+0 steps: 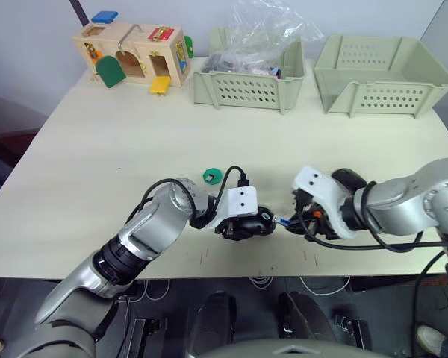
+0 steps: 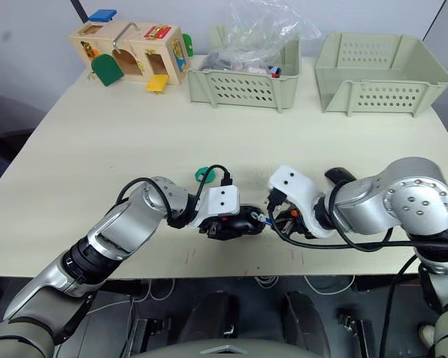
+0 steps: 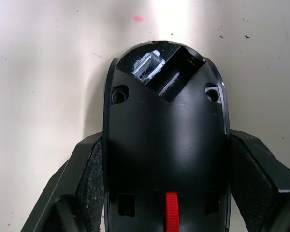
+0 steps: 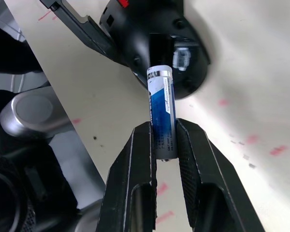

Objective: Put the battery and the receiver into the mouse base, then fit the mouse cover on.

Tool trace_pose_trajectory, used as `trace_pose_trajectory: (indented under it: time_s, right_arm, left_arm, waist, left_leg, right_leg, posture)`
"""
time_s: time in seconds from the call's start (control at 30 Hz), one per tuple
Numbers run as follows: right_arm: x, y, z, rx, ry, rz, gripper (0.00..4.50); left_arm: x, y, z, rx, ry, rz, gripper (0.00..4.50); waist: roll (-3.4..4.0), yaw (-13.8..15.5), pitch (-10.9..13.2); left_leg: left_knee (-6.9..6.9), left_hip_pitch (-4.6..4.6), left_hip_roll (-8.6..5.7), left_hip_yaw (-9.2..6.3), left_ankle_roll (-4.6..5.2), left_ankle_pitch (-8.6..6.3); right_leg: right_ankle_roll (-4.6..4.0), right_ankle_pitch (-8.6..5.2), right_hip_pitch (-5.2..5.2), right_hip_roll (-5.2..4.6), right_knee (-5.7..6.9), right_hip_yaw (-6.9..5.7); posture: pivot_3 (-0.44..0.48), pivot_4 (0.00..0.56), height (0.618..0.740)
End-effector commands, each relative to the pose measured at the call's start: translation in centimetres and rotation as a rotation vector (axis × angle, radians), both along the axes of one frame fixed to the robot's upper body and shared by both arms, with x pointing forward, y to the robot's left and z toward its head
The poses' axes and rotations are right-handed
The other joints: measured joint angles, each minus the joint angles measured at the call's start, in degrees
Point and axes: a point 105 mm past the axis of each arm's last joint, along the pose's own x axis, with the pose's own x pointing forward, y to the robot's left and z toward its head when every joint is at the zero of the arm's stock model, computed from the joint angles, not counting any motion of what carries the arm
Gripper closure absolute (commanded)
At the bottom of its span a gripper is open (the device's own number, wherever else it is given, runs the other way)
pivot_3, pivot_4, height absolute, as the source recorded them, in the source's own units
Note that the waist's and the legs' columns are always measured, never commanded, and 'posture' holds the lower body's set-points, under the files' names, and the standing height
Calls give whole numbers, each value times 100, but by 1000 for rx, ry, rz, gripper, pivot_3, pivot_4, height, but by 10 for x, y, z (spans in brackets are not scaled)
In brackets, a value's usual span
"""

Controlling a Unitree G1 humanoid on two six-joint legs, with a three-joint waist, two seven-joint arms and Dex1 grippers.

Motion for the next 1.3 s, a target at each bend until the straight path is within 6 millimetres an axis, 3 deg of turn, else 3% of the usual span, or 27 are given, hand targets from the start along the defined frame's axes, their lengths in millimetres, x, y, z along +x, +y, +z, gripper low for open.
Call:
trace_pose_trajectory:
  time_s: [0.03, 1.07, 1.1, 1.2, 1.3]
  right_arm:
    - [4, 6, 2, 17, -6, -17, 4344]
    - [18, 30, -22, -35, 76, -42, 4344]
    - [17, 31, -22, -46, 71, -24, 3555]
    - [20, 30, -20, -56, 48, -29, 2780]
    - [23, 25, -13, -35, 26, -45, 1259]
  left_arm:
    - [-7, -4, -8, 13, 29, -22, 1575]
    - [-8, -6, -9, 6, 29, -18, 1575]
    - [-8, -6, -9, 6, 29, -18, 1575]
    - [-8, -6, -10, 6, 31, -15, 1575]
    - [-8, -6, -10, 5, 32, -13, 1575]
  waist:
    - [0, 2, 0]
    - [1, -6, 0]
    - [1, -6, 0]
    - [2, -10, -1]
    - [3, 1, 1]
  left_leg:
    - [0, -1, 0, 1, 0, 0]
    - [-2, -4, 3, 0, 4, -2]
    - [-2, -3, 3, 0, 4, -2]
    - [-2, 0, 3, 0, 4, -2]
    - [-2, -2, 4, 0, 4, -2]
  right_leg:
    - [0, 0, -1, -1, 0, 1]
    - [0, 0, -4, -1, -4, -1]
    - [0, 0, -4, -1, -3, -1]
    - [0, 0, -3, 0, -2, -1]
    - [0, 0, -4, -1, -1, -2]
  posture:
    - [0, 150, 740]
    - [0, 150, 740]
    - [0, 150, 740]
    - [0, 150, 740]
    - [0, 150, 740]
